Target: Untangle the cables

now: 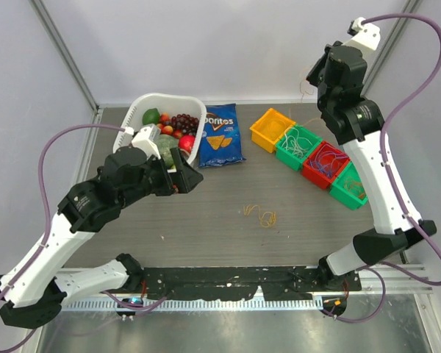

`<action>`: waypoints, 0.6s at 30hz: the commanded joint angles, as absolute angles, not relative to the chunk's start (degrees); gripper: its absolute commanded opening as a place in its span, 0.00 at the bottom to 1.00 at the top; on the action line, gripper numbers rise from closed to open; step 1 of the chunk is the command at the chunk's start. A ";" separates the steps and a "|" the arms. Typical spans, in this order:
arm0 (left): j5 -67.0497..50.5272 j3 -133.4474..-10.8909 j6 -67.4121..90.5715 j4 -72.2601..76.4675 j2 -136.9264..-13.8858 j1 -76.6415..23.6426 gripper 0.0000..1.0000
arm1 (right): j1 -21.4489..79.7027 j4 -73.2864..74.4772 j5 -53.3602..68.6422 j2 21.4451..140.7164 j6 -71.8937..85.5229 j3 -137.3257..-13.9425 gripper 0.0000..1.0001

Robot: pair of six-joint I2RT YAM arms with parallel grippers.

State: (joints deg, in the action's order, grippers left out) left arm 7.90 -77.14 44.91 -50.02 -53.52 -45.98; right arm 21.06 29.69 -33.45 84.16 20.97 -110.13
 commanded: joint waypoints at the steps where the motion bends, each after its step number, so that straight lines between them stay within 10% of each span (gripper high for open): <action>1: 5.10 -81.99 38.51 -50.79 -55.80 -45.70 0.95 | 19.34 23.39 -34.01 86.48 16.00 -115.05 0.01; 18: 9.14 -98.78 18.64 -58.18 -65.21 -45.70 1.00 | 17.31 21.09 -32.25 101.77 13.46 -134.64 0.01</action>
State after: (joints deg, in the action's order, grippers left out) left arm 7.70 -95.90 25.26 -56.93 -63.72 -45.98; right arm 17.45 22.55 -31.59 101.23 16.08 -126.43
